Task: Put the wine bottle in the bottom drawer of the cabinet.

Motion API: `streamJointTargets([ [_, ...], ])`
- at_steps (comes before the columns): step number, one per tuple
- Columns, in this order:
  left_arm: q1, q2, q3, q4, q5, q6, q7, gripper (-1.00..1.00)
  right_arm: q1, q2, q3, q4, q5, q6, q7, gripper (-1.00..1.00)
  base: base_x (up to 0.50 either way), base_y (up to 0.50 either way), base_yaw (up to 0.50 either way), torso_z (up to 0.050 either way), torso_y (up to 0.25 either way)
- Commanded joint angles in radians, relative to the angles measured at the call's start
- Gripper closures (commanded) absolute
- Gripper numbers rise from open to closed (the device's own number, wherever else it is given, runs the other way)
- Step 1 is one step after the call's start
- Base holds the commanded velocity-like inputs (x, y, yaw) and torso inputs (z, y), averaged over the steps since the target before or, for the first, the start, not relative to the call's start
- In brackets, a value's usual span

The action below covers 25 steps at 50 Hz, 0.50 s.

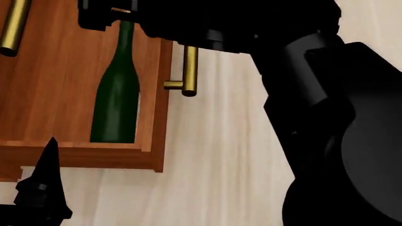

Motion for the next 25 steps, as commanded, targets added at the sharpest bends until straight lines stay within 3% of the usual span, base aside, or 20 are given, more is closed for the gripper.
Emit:
streamJointTargets([
  [1, 0.007, -0.001, 0.000, -0.009, 0.009, 0.002, -0.007, -1.00, -0.048, -0.003, -0.213, -0.024, -0.007, 0.012, 0.025, -1.00, 0.00, 0.00, 0.00, 0.000, 0.000],
  [8, 0.002, 0.000, 0.002, -0.005, 0.004, -0.002, -0.012, -1.00, -0.048, -0.003, -0.213, -0.024, -0.007, 0.012, 0.025, -1.00, 0.00, 0.00, 0.00, 0.000, -0.005],
  [9, 0.001, 0.000, 0.002, -0.005, 0.002, -0.003, -0.013, -1.00, -0.047, -0.003, -0.236, 0.028, 0.001, 0.026, 0.096, -1.00, 0.00, 0.00, 0.00, 0.000, 0.000],
  [25, -0.005, -0.001, 0.008, -0.002, -0.001, -0.006, -0.017, -1.00, 0.042, -0.003, -0.243, 0.042, 0.007, 0.014, 0.047, -1.00, 0.00, 0.00, 0.00, 0.000, -0.003],
])
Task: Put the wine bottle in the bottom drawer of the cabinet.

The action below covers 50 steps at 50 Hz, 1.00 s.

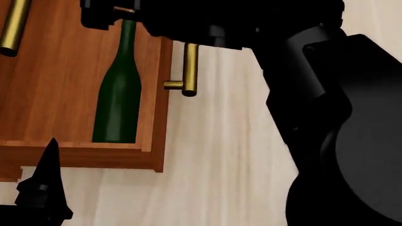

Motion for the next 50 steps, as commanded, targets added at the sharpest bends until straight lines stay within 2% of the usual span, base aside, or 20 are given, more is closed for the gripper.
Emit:
streamJointTargets([
  [1, -0.006, -0.001, 0.002, 0.000, -0.001, -0.008, -0.011, -1.00, 0.024, 0.000, -0.178, 0.028, -0.048, -0.008, 0.019, -1.00, 0.00, 0.00, 0.00, 0.000, 0.000],
  [17, -0.009, -0.005, 0.001, 0.001, -0.005, -0.005, -0.012, -1.00, 0.109, 0.000, -0.189, 0.032, -0.044, -0.020, -0.028, -1.00, 0.00, 0.00, 0.00, 0.000, -0.001],
  [27, -0.026, -0.004, 0.004, 0.015, -0.023, -0.020, -0.031, -1.00, 0.168, 0.000, -0.196, 0.044, -0.122, -0.037, -0.056, -1.00, 0.00, 0.00, 0.00, 0.000, 0.000],
  [29, -0.032, -0.005, 0.005, 0.019, -0.028, -0.025, -0.037, -1.00, 0.178, 0.000, -0.228, 0.023, -0.199, -0.059, -0.069, -1.00, 0.00, 0.00, 0.00, 0.000, 0.000],
  [38, -0.042, -0.021, -0.008, 0.022, -0.044, -0.031, -0.048, -1.00, 0.205, 0.003, -0.212, 0.054, -0.230, -0.044, -0.093, -1.00, 0.00, 0.00, 0.00, 0.000, 0.000],
  [40, -0.050, -0.024, -0.010, 0.023, -0.050, -0.035, -0.053, -1.00, 0.217, 0.030, -0.199, 0.013, -0.217, -0.043, -0.064, -1.00, 0.00, 0.00, 0.00, 0.000, 0.000],
  [44, -0.048, -0.024, -0.012, 0.022, -0.049, -0.033, -0.055, -1.00, 0.243, 0.214, -0.177, -0.370, -0.230, -0.110, 0.162, -1.00, 0.00, 0.00, 0.00, 0.000, 0.000],
  [46, -0.049, -0.025, -0.011, 0.024, -0.051, -0.034, -0.058, -1.00, 0.241, 0.263, -0.137, -0.444, -0.177, -0.105, 0.217, -1.00, 0.00, 0.00, 0.00, 0.000, 0.000],
  [48, -0.053, -0.025, -0.010, 0.027, -0.055, -0.038, -0.062, -1.00, 0.241, 0.330, -0.144, -0.590, -0.206, -0.135, 0.304, -1.00, 0.00, 0.00, 0.00, 0.000, 0.000],
  [50, -0.054, -0.025, -0.009, 0.027, -0.054, -0.039, -0.062, -1.00, 0.239, 0.354, -0.129, -0.630, -0.187, -0.137, 0.329, -1.00, 0.00, 0.00, 0.00, 0.000, 0.000],
])
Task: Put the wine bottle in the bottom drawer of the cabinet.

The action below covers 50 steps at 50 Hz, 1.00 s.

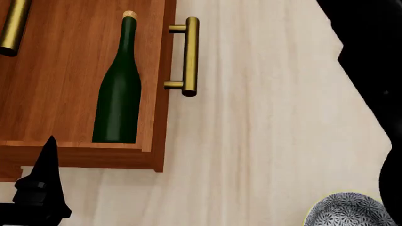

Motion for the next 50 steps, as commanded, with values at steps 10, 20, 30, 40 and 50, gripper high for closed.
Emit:
streamJointTargets([
  [10, -0.024, -0.017, -0.018, 0.016, -0.014, -0.012, -0.026, -1.00, -0.004, 0.439, 0.104, -0.813, 0.003, -0.182, 0.532, -1.00, 0.00, 0.00, 0.00, 0.000, 0.000],
  [20, -0.046, -0.024, -0.020, 0.032, -0.025, -0.026, -0.041, -1.00, -0.039, 0.615, 0.132, -1.094, -0.006, -0.244, 0.714, -1.00, 0.00, 0.00, 0.00, 0.000, 0.000],
  [30, -0.105, -0.048, -0.022, 0.053, -0.097, -0.084, -0.103, -1.00, -0.066, 0.734, 0.126, -1.370, -0.115, -0.284, 0.920, -1.00, 0.00, 0.00, 0.00, 0.000, 0.000],
  [40, -0.185, -0.079, -0.043, 0.087, -0.194, -0.123, -0.171, -1.00, -0.145, 0.799, 0.122, -1.522, -0.152, -0.350, 1.037, -1.00, 0.00, 0.00, 0.00, 0.000, 0.000],
  [50, -0.204, -0.104, -0.072, 0.092, -0.310, -0.112, -0.229, -1.00, -0.232, 0.909, 0.127, -1.684, -0.191, -0.448, 1.145, -1.00, 0.00, 0.00, 0.00, 0.000, 0.000],
])
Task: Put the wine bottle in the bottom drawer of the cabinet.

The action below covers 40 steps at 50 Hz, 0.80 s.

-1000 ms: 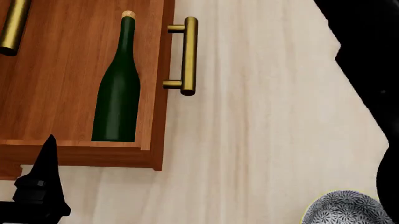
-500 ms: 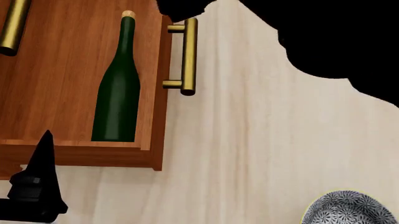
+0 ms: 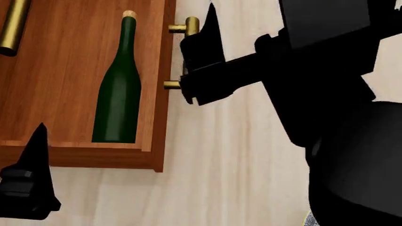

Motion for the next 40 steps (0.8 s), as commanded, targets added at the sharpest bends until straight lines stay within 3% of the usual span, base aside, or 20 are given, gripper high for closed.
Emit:
streamJointTargets([
  [1, -0.019, -0.037, -0.074, 0.029, -0.076, 0.007, -0.097, -1.00, -0.085, 0.107, -0.004, -0.181, -0.055, -0.080, 0.131, -1.00, 0.00, 0.00, 0.00, 0.000, 0.000],
  [12, -0.015, -0.118, -0.092, 0.115, -0.137, 0.022, -0.190, -1.00, -0.118, 0.134, -0.007, -0.223, -0.075, -0.102, 0.165, -1.00, 0.00, 0.00, 0.00, 0.000, 0.000],
  [17, -0.054, -0.244, 0.106, 0.116, -0.059, 0.219, -0.242, -1.00, -0.120, 0.154, -0.002, -0.246, -0.073, -0.107, 0.179, -1.00, 0.00, 0.00, 0.00, 0.000, 0.000],
  [22, -0.229, -0.353, 0.379, 0.116, -0.033, 0.375, -0.293, -1.00, -0.137, 0.169, -0.006, -0.268, -0.081, -0.117, 0.197, -1.00, 0.00, 0.00, 0.00, 0.000, 0.000],
  [29, -0.498, -0.432, 0.765, 0.116, 0.011, 0.531, -0.333, -1.00, -0.146, 0.175, -0.011, -0.303, -0.091, -0.109, 0.231, -1.00, 0.00, 0.00, 0.00, 0.000, 0.000],
  [40, -0.782, -0.493, 1.198, 0.116, 0.105, 0.702, -0.371, -1.00, -0.153, 0.210, -0.010, -0.388, -0.082, -0.106, 0.306, -1.00, 0.00, 0.00, 0.00, 0.000, 0.000],
])
